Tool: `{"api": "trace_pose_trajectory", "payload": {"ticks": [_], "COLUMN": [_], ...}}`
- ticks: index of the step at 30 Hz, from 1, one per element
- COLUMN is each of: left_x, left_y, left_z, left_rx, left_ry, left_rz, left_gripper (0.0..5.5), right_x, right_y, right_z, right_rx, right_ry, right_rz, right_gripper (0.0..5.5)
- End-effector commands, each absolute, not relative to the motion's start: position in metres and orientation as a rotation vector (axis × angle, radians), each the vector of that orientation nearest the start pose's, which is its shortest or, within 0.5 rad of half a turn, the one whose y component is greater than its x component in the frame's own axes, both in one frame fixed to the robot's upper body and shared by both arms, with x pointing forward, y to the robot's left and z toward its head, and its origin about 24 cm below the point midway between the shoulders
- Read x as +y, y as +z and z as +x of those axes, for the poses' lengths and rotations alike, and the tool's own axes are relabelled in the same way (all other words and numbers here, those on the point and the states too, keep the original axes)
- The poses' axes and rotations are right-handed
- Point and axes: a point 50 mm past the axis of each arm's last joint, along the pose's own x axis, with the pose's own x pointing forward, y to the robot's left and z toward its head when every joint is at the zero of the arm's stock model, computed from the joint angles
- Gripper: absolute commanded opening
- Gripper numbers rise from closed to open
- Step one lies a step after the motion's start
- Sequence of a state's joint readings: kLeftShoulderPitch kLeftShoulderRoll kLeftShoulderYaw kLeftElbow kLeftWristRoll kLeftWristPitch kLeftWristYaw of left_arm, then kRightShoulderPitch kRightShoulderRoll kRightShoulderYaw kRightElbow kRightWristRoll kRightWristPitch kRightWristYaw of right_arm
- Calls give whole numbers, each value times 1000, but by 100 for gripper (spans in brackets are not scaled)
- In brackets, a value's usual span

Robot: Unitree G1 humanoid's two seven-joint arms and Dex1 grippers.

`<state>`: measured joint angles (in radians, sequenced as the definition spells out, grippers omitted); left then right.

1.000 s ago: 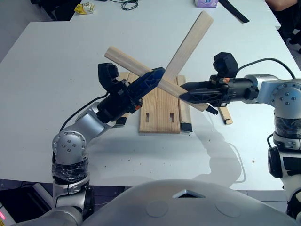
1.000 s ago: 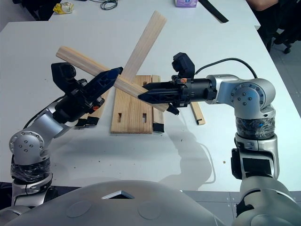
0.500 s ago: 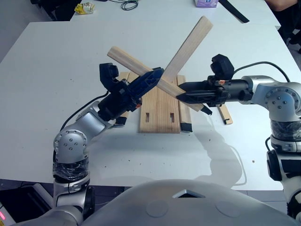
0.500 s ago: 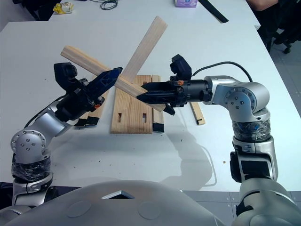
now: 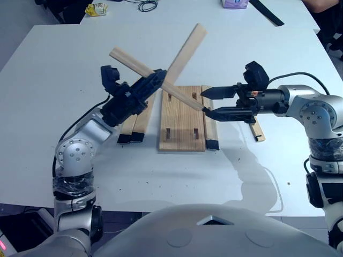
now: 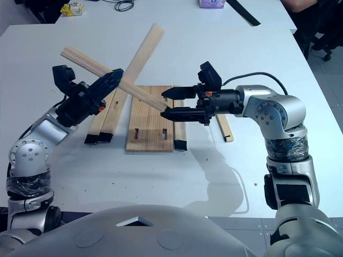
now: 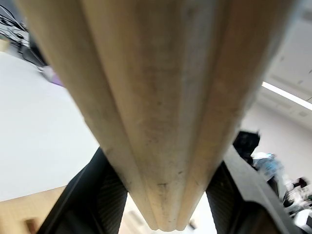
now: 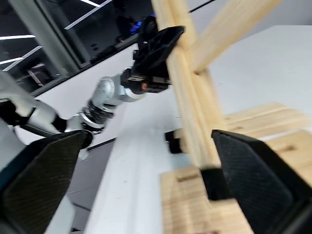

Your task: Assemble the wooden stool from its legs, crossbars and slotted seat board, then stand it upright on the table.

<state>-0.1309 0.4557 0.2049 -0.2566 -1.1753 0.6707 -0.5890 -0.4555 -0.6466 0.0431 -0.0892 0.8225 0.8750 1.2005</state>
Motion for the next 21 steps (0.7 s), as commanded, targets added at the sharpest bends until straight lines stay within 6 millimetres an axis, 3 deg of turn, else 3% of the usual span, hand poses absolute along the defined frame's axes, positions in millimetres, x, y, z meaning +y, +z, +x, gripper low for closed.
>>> {"api": "trace_pose_trajectory", "payload": {"ticks": [1, 5, 12, 21], "left_x": [197, 207, 216, 215], "left_y": [146, 159, 187, 155], "left_z": [249, 247, 253, 234], "left_rx": [3, -11, -71, 32], "left_ry": [-955, -1065, -1225, -1308], "left_rz": [-538, -350, -125, -74], "left_gripper": [208, 208, 208, 208], "right_x": [-184, -207, -229, -243], "right_y": [154, 145, 134, 139], "right_z": [271, 278, 279, 289], "right_rx": [345, 328, 283, 272], "right_ry": [1412, 1289, 1133, 1066], "right_rz": [197, 116, 102, 61], "right_gripper": [509, 509, 509, 509]}}
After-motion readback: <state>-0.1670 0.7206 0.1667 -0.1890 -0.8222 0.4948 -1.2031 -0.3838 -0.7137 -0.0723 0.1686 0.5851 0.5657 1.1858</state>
